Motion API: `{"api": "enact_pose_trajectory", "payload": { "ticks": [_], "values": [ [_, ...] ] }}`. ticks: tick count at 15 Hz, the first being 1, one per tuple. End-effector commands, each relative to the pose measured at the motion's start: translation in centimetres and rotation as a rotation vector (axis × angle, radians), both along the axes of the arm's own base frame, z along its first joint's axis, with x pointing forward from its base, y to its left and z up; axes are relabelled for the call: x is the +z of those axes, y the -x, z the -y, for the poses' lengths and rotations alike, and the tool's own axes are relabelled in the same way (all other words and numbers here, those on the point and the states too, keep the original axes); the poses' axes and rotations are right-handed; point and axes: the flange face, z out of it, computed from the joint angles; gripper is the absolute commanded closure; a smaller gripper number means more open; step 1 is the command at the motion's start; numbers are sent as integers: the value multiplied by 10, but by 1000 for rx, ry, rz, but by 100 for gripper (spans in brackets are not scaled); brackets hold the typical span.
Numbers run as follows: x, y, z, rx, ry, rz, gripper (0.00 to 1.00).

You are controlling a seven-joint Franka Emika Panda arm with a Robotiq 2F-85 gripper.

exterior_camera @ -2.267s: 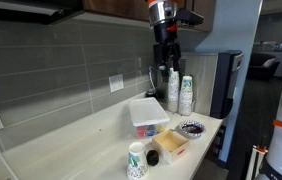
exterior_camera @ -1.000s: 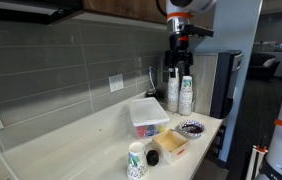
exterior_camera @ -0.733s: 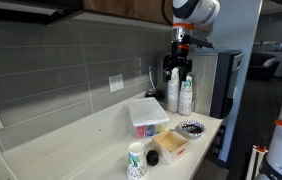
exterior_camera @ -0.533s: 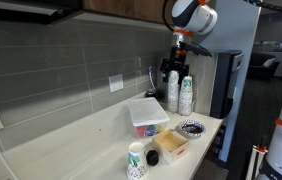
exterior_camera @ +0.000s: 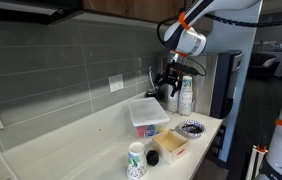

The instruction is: Remove the white lid from the clear container.

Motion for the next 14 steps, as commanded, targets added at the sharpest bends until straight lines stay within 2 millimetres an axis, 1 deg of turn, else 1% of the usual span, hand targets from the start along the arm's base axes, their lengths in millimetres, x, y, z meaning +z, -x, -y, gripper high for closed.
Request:
{"api": "enact_pose_trajectory", "payload": {
  "ticks": [1, 5, 9, 14],
  "values": [
    [-30, -10, 12, -36, -9, -5, 0],
    [-62, -14, 22, -66, 9, -28, 0],
    [-87, -19, 38, -150, -13, -36, 0],
    [-104, -29, 48, -224, -34, -37, 0]
  ]
}}
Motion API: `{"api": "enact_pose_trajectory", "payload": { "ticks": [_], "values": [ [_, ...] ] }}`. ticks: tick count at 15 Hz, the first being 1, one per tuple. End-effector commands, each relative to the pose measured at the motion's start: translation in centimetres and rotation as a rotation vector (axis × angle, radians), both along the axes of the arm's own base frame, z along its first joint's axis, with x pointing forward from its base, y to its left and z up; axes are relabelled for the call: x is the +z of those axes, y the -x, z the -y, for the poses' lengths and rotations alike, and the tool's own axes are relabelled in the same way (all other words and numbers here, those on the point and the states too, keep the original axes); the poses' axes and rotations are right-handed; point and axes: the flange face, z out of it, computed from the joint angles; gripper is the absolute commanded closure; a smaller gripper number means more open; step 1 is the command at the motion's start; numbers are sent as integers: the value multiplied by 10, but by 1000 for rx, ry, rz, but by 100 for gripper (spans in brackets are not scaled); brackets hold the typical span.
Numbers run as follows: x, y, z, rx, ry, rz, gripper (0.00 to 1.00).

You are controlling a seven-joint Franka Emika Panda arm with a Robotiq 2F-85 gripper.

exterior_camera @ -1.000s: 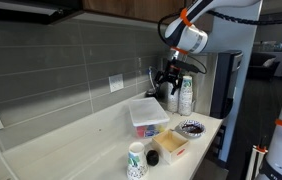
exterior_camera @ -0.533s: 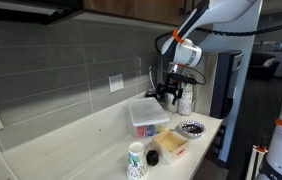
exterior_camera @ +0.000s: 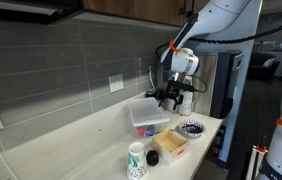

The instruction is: Remove the white lid from the clear container.

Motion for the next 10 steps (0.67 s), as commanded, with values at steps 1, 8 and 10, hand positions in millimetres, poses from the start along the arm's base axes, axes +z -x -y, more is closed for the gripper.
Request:
{"api": "enact_pose_trajectory", "payload": {
  "ticks": [1, 8, 10],
  "values": [
    [-9, -14, 8, -44, -16, 22, 0],
    [-28, -23, 9, -96, -48, 13, 1],
    [-30, -24, 10, -102, -49, 12, 26]
  ]
}}
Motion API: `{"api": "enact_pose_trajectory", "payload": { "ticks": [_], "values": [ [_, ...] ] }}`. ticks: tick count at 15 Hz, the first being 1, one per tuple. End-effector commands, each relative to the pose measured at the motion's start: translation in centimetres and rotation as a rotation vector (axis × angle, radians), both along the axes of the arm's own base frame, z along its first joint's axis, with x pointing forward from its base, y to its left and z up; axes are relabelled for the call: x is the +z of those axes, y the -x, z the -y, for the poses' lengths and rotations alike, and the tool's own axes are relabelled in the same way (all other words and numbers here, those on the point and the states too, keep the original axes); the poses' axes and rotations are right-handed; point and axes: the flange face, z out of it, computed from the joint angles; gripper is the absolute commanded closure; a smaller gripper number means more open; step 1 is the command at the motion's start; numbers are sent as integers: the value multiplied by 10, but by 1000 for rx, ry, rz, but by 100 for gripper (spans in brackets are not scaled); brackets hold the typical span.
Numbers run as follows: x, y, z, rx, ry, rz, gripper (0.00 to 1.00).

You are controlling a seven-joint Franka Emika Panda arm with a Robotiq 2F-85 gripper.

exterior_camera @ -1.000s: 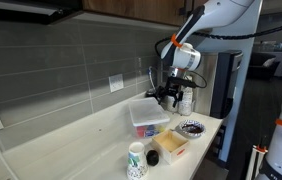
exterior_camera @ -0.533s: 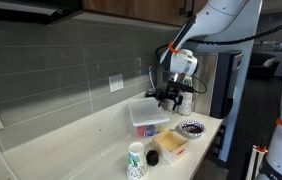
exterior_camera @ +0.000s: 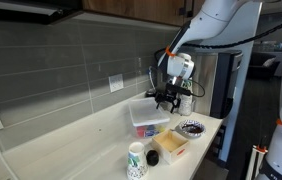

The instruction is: Remove the white lid from the clear container.

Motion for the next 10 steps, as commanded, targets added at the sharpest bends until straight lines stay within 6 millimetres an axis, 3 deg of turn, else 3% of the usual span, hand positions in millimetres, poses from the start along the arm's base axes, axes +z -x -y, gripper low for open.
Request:
{"api": "enact_pose_trajectory", "payload": {
  "ticks": [1, 7, 9, 10],
  "values": [
    [-6, -9, 5, -24, -7, 19, 30],
    [-6, -11, 10, -49, -11, 31, 79],
    [-5, -11, 9, -50, -7, 34, 90],
    [-6, -11, 9, -51, -8, 34, 90]
  ]
}}
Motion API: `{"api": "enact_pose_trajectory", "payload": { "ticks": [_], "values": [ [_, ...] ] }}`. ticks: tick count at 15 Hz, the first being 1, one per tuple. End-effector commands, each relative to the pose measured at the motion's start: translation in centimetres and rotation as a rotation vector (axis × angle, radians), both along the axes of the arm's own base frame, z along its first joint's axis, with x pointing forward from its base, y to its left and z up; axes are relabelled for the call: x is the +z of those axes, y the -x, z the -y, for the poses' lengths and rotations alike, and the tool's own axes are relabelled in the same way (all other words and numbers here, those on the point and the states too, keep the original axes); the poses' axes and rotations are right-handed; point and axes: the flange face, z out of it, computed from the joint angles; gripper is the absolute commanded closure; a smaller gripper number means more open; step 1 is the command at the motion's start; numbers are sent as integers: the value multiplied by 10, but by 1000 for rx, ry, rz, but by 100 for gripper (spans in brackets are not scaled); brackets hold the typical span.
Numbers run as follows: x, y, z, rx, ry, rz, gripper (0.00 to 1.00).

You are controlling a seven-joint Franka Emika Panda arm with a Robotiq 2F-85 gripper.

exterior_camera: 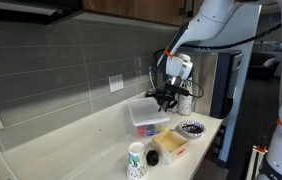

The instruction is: Remove the white lid from the clear container.

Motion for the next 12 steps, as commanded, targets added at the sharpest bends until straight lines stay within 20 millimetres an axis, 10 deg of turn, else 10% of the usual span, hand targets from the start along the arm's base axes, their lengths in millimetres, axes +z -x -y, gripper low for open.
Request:
{"api": "enact_pose_trajectory", "payload": {
  "ticks": [1, 12],
  "values": [
    [-3, -3, 3, -20, 5, 23, 93],
    [54, -10, -13, 89, 107, 54, 94]
  ]
}}
